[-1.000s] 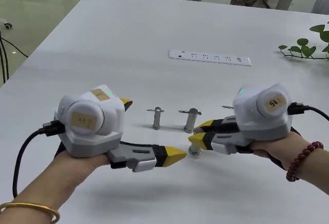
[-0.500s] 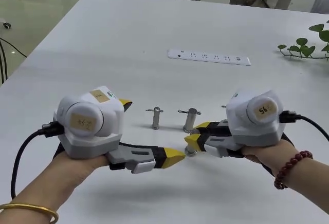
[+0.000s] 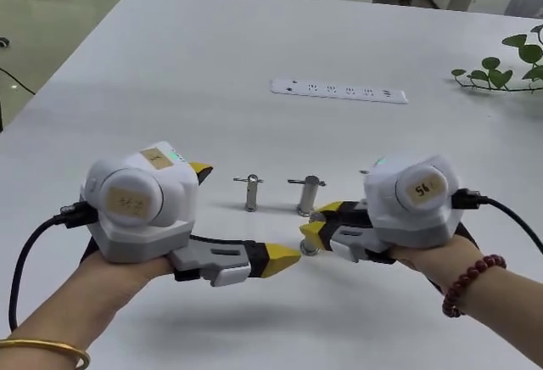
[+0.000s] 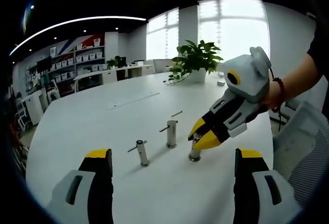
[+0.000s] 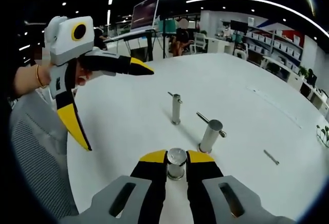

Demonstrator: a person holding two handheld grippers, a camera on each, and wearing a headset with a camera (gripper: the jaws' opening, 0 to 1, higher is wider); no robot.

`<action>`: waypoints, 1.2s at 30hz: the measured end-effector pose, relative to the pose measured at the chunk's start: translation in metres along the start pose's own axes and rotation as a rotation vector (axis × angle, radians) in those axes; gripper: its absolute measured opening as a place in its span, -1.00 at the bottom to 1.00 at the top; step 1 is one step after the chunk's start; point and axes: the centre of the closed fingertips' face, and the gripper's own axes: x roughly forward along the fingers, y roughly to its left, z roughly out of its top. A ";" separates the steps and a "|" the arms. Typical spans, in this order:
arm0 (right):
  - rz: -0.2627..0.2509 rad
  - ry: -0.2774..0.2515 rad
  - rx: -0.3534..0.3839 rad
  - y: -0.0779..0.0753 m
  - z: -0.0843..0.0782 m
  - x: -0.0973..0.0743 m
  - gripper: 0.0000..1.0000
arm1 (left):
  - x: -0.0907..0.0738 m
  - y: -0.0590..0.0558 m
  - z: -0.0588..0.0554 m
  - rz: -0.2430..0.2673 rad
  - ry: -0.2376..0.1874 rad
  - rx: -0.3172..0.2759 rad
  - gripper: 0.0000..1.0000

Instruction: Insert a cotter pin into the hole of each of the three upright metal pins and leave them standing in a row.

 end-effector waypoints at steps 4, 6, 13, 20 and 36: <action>-0.003 0.004 0.027 0.000 -0.001 0.000 -0.82 | 0.000 -0.002 -0.001 -0.003 0.009 0.008 0.97; -0.003 0.009 0.029 0.000 -0.002 0.000 -0.82 | 0.000 -0.002 -0.001 -0.005 0.010 0.008 0.97; 0.008 0.019 0.039 0.004 -0.007 0.002 -0.72 | 0.001 -0.001 -0.002 -0.002 0.012 0.006 0.97; 0.027 0.018 0.033 0.004 -0.007 -0.005 -0.65 | 0.000 -0.001 -0.003 0.000 0.017 0.004 0.97; 0.025 0.021 0.063 -0.015 -0.015 -0.026 -0.58 | 0.000 0.001 -0.002 0.002 0.009 0.001 0.97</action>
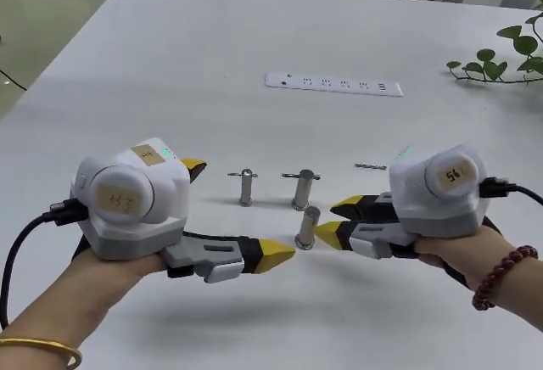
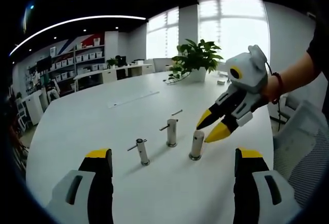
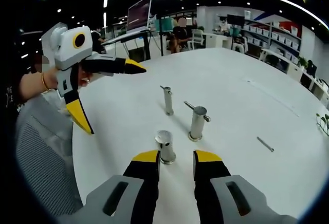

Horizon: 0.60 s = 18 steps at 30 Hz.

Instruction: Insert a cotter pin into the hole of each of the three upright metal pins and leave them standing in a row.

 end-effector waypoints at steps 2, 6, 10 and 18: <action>-0.005 0.000 -0.003 -0.004 0.000 -0.002 -0.58 | 0.000 0.000 -0.001 0.000 0.004 0.003 0.97; -0.011 -0.001 0.014 -0.013 0.001 -0.007 -0.59 | 0.001 0.002 -0.001 0.007 0.001 0.004 0.97; -0.029 0.026 0.004 -0.025 -0.002 -0.011 -0.61 | 0.001 0.004 -0.002 0.016 0.000 0.006 0.97; -0.067 0.064 -0.011 -0.057 -0.002 -0.016 -0.62 | 0.001 0.010 -0.003 0.032 -0.003 -0.001 0.97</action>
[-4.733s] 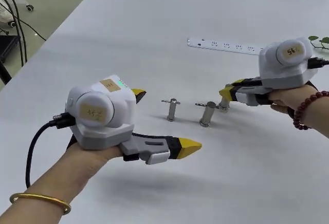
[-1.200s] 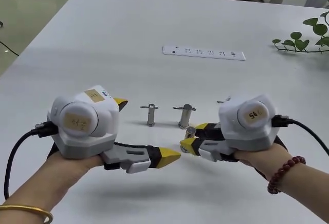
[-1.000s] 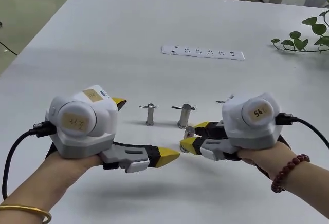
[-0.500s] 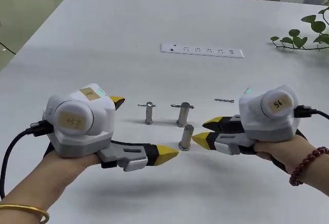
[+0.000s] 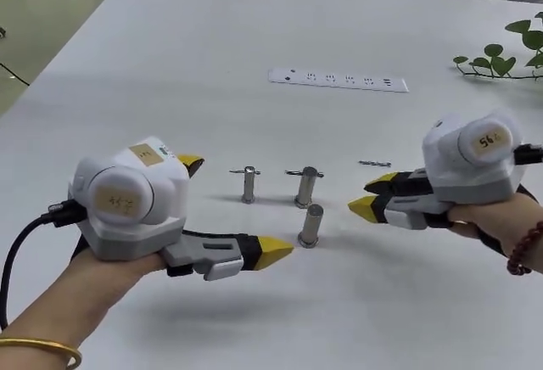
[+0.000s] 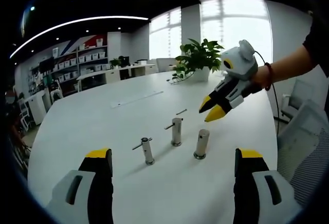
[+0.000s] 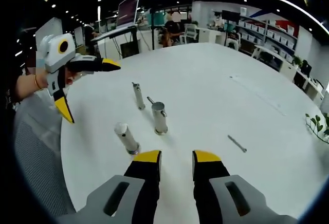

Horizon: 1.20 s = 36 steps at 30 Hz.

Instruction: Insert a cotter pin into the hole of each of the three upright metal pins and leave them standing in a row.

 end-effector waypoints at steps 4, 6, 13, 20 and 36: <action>-0.017 0.022 -0.009 -0.017 0.000 0.000 -0.62 | 0.000 0.001 0.000 0.001 0.001 0.002 0.97; -0.026 0.026 -0.010 -0.026 0.000 0.001 -0.63 | 0.000 0.001 -0.001 0.000 0.002 -0.001 0.95; -0.048 0.077 -0.005 -0.054 -0.012 0.009 -0.66 | 0.000 0.000 -0.001 -0.002 0.004 0.009 0.93; -0.065 0.115 -0.022 -0.073 -0.019 0.018 -0.68 | 0.002 -0.007 -0.001 -0.025 0.008 0.032 0.92; -0.068 0.179 -0.047 -0.125 -0.016 0.049 -0.78 | 0.001 -0.008 -0.002 -0.035 0.016 0.018 0.88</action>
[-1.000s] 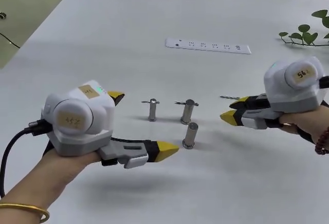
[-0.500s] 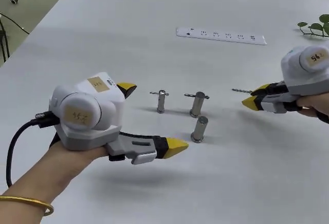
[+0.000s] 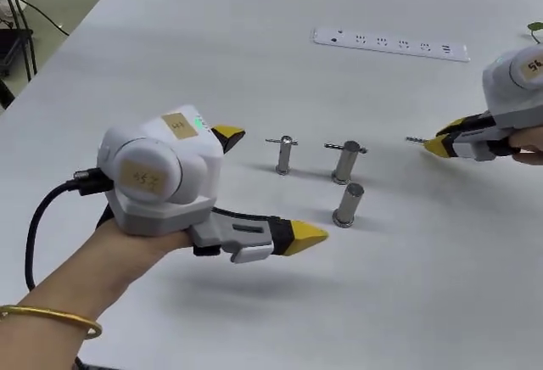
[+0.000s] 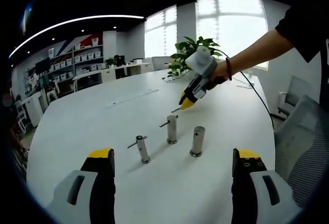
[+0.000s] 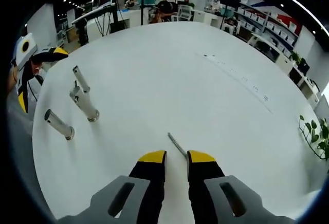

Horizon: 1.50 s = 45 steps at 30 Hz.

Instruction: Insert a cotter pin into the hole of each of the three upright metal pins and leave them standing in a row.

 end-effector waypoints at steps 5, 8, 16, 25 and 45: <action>-0.010 0.015 -0.019 -0.008 -0.003 0.004 -0.78 | 0.001 0.000 0.000 0.000 -0.003 -0.008 0.88; -0.009 0.023 -0.025 -0.011 -0.004 0.005 -0.78 | 0.002 -0.002 -0.001 -0.004 0.003 -0.007 0.87; 0.046 0.027 0.028 -0.007 -0.010 0.006 -0.81 | 0.003 -0.001 -0.003 -0.002 0.005 -0.009 0.86; 0.066 0.051 0.029 0.000 -0.016 0.004 -0.89 | 0.003 -0.004 -0.001 -0.017 -0.002 -0.012 0.83; 0.083 0.091 -0.150 0.027 -0.016 -0.009 -1.00 | 0.003 -0.005 -0.001 -0.045 -0.014 -0.047 0.74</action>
